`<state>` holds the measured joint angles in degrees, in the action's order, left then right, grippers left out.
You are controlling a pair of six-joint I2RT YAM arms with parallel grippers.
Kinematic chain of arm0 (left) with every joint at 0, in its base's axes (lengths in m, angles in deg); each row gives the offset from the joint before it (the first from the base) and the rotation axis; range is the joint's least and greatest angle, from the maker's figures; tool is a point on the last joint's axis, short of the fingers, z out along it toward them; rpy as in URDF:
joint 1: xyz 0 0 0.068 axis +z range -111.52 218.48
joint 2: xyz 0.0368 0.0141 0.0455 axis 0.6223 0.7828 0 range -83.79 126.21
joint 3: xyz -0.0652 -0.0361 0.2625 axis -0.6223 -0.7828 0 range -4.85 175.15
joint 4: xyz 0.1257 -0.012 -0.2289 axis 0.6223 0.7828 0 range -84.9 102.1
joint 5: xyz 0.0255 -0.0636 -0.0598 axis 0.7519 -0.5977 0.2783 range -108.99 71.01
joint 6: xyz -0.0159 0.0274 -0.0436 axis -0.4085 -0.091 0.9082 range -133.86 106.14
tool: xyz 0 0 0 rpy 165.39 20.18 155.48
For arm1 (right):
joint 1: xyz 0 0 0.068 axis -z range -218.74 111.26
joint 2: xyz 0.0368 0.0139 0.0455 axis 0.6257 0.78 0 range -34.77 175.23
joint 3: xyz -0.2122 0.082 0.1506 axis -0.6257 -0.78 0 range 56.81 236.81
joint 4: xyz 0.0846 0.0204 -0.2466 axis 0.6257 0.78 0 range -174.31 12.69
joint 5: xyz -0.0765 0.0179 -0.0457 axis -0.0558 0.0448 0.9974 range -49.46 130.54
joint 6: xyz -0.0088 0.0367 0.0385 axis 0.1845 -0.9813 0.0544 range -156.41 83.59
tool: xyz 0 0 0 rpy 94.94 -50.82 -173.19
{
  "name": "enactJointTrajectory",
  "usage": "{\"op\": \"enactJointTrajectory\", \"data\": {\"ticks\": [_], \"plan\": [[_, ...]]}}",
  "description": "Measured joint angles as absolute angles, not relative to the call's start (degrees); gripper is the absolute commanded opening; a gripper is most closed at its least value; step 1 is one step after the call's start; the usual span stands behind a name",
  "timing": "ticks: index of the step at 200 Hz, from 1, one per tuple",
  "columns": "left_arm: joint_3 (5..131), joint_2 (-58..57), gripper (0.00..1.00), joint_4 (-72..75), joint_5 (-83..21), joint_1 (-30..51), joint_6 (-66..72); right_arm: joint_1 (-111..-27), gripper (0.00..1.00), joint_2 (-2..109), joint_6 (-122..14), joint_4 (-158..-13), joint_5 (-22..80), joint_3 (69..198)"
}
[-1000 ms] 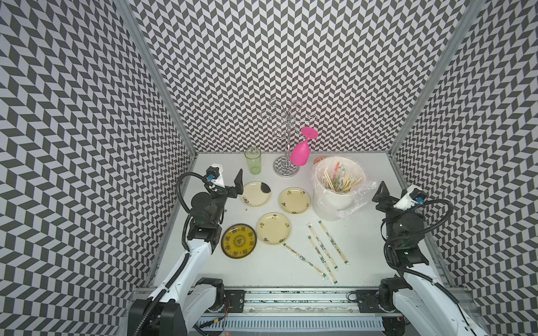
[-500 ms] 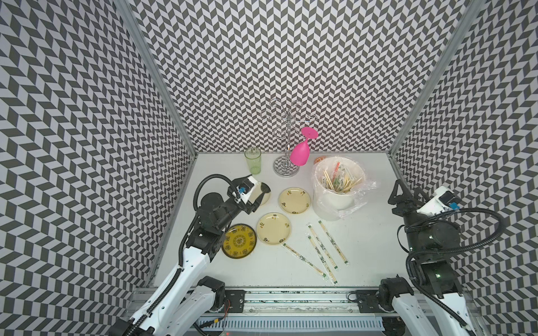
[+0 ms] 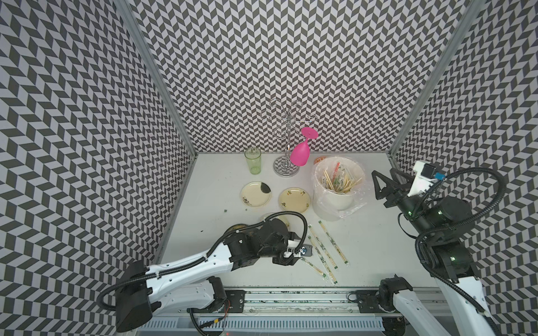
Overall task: Remove the packaging of disposable chopsticks
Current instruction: Pick up the disposable chopsticks from the center of the board.
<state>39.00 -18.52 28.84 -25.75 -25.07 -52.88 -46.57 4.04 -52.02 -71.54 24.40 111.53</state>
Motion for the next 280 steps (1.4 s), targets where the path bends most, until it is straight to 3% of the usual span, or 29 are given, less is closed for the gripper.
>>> {"op": "enactJointTrajectory", "data": {"ticks": [44,71,170,209,280], "plan": [[43.0,-4.5,0.47,32.4,-23.3,-29.6,-54.5,-48.6,0.76,6.2,-52.1,-71.3,19.2,111.3],[45.6,2.7,0.4,33.6,-22.6,-29.8,-55.0,-50.3,0.76,5.9,-52.1,-71.2,18.5,111.3],[51.4,13.0,0.42,34.6,-20.1,-28.5,-55.2,-54.1,0.75,4.9,-54.0,-70.6,16.8,109.9],[53.2,15.9,0.25,35.3,-20.3,-28.5,-55.1,-54.7,0.75,4.7,-54.0,-70.3,16.8,109.8],[54.0,16.9,0.08,35.6,-20.2,-28.5,-55.5,-54.8,0.75,3.8,-54.0,-69.3,17.1,109.7]]}}
